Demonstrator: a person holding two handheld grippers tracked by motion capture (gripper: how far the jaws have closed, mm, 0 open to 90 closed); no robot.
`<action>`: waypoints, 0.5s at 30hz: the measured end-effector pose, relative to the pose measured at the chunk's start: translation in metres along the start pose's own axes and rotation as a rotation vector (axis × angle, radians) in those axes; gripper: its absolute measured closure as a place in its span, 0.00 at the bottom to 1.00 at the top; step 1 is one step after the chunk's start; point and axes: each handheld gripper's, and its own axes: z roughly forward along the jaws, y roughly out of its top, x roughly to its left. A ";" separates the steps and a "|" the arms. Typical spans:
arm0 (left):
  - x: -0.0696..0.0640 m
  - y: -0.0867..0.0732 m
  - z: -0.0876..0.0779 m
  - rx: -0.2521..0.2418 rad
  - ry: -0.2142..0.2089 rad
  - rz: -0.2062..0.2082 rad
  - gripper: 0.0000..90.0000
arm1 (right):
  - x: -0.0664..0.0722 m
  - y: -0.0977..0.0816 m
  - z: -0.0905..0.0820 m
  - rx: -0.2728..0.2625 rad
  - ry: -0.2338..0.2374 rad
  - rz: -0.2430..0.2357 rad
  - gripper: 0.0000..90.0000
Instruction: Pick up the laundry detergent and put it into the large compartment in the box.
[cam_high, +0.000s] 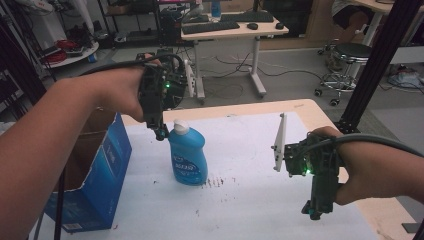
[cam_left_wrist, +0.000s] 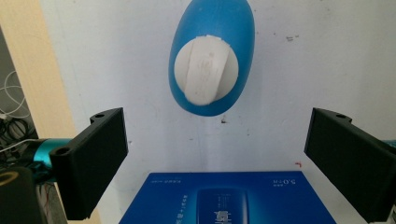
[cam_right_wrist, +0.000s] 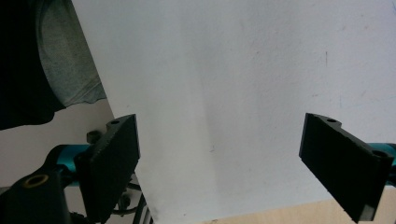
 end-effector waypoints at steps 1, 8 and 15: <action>0.000 0.002 0.002 0.002 -0.002 0.008 0.07 | 0.000 0.000 0.000 -0.004 -0.001 -0.008 0.13; 0.006 0.011 0.018 0.008 -0.024 0.042 0.07 | -0.001 -0.003 0.002 0.001 0.002 0.003 0.13; 0.009 0.015 0.036 0.029 -0.042 0.047 0.07 | -0.002 -0.005 0.005 0.005 0.001 -0.001 0.13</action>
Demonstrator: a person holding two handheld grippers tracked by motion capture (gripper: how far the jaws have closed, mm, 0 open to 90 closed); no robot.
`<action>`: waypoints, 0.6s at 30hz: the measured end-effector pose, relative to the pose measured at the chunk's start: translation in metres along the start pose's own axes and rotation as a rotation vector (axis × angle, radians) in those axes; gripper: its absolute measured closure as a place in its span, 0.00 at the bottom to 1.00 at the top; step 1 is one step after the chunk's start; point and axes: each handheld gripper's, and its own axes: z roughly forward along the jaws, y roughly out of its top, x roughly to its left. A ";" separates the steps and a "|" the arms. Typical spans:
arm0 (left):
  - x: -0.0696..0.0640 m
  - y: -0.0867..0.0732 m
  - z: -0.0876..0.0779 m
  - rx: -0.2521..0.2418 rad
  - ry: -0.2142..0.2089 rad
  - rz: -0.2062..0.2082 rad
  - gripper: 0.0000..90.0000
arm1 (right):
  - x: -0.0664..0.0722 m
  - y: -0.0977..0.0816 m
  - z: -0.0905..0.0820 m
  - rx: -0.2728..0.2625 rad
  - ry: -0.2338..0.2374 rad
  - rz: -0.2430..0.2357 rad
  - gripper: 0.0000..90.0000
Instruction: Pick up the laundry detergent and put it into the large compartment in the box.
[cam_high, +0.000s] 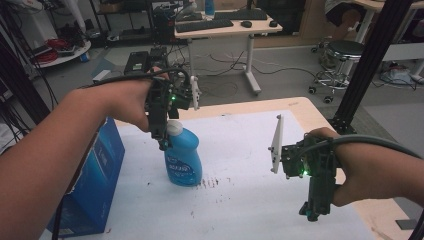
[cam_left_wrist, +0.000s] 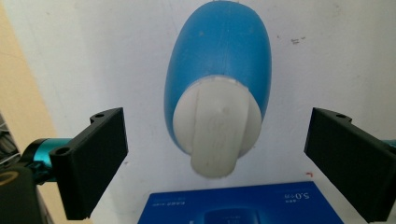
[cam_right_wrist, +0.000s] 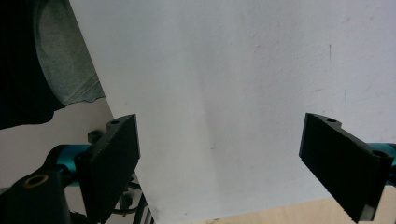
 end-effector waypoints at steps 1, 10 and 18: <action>0.000 0.001 0.002 0.000 -0.005 0.001 0.07 | 0.001 0.000 0.000 0.004 0.002 0.015 0.13; 0.003 0.002 0.020 -0.004 -0.024 0.017 0.07 | -0.001 0.003 0.004 0.008 0.011 0.006 0.13; 0.005 0.001 0.031 -0.024 -0.032 0.024 0.07 | -0.001 0.004 0.005 0.014 0.012 0.008 0.13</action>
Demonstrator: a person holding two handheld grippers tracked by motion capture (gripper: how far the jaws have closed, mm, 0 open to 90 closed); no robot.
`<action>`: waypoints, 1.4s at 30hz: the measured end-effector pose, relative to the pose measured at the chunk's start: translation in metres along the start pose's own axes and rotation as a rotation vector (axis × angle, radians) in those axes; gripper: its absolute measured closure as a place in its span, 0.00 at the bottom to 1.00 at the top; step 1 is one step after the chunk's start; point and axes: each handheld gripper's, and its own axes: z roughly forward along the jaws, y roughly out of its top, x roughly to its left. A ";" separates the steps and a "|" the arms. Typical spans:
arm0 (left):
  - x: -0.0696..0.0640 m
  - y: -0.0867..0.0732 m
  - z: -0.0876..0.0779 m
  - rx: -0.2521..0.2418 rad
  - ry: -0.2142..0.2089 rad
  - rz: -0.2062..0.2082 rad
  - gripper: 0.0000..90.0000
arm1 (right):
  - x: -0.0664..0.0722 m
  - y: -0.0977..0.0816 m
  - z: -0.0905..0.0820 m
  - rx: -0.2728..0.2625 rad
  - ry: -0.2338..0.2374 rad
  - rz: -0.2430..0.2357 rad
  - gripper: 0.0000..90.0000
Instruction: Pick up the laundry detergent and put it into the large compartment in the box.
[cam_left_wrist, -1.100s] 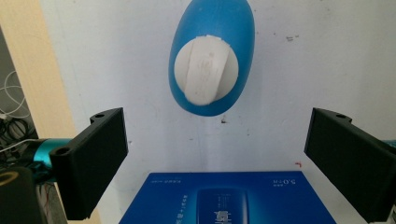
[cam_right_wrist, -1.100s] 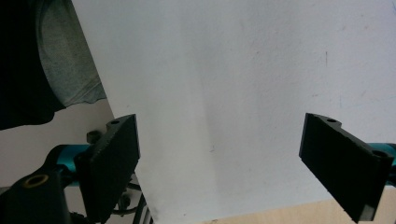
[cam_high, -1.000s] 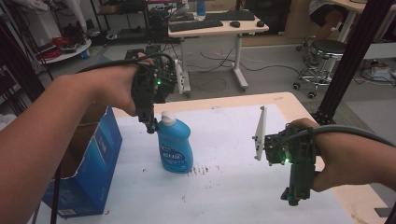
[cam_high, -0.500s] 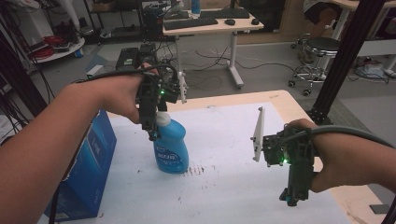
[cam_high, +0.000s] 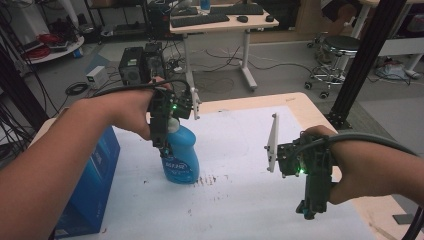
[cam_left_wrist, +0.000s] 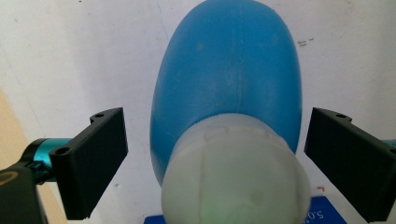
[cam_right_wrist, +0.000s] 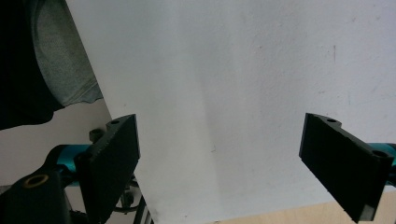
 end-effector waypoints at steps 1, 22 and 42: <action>0.000 0.000 0.001 0.002 -0.003 -0.001 0.07 | 0.000 0.000 0.000 0.002 0.000 0.006 0.13; 0.000 0.003 0.007 0.024 0.032 0.029 0.11 | -0.001 0.001 0.000 -0.003 0.000 0.001 0.13; -0.001 0.006 0.008 0.039 0.046 0.055 0.22 | -0.003 0.001 0.003 -0.005 0.000 0.005 0.13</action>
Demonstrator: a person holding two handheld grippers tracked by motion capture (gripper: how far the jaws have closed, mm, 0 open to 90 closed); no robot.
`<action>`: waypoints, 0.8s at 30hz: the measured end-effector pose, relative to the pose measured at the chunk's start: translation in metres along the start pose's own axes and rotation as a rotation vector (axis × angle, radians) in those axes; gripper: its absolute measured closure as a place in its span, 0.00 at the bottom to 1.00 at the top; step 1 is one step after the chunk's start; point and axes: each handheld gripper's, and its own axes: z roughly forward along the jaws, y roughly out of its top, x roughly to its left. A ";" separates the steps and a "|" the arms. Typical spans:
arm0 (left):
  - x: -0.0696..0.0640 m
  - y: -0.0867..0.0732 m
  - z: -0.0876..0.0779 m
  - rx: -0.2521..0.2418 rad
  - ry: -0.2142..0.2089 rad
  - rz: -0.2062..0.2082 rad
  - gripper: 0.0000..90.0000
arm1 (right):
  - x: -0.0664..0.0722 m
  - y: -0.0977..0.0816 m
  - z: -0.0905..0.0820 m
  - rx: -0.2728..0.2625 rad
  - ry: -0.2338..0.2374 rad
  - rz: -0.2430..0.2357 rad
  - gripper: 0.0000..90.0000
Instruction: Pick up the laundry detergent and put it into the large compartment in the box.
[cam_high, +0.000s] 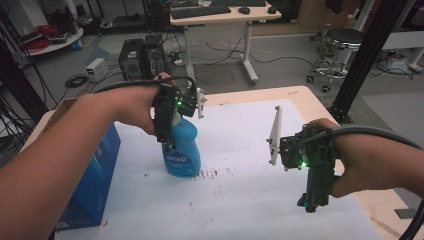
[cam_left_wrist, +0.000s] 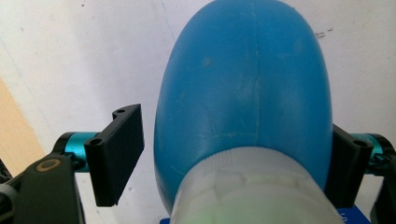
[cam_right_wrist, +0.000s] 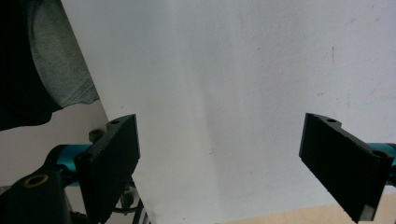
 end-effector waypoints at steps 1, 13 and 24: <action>0.000 0.000 0.000 0.002 0.000 -0.001 0.22 | 0.000 0.000 0.000 0.004 0.001 0.008 0.13; -0.002 0.002 0.000 0.010 -0.001 0.011 0.27 | 0.000 0.000 0.001 0.011 0.001 0.009 0.13; -0.003 0.003 0.000 0.011 -0.002 0.022 0.31 | 0.000 0.000 0.001 0.008 -0.002 -0.002 0.13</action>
